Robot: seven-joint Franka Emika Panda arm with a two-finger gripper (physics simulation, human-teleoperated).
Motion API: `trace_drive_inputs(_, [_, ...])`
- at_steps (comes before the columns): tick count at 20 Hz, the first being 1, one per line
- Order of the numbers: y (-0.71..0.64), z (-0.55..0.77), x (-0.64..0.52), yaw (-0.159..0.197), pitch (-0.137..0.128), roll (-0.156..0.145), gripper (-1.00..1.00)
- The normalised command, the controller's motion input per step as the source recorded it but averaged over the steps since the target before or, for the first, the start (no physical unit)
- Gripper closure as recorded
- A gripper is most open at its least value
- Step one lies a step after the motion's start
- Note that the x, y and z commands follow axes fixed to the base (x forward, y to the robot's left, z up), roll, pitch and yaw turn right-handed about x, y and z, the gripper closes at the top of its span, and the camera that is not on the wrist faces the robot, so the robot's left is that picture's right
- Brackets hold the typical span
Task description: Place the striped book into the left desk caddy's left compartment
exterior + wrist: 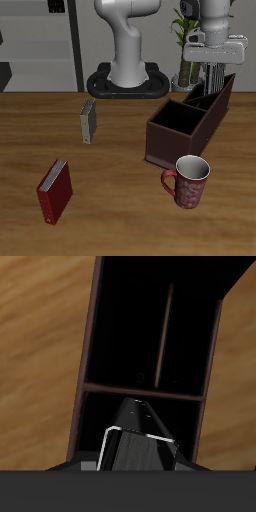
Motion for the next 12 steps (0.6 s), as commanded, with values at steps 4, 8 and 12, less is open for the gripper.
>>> trace_drive_inputs(4, [0.05, -0.25, 0.02, -0.022, 0.046, 0.027, 1.00])
trace_drive_inputs(8, [0.05, -0.33, 0.06, -0.046, 0.067, 0.013, 1.00])
trace_drive_inputs(12, [0.10, -0.43, 0.14, -0.016, 0.077, 0.038, 1.00])
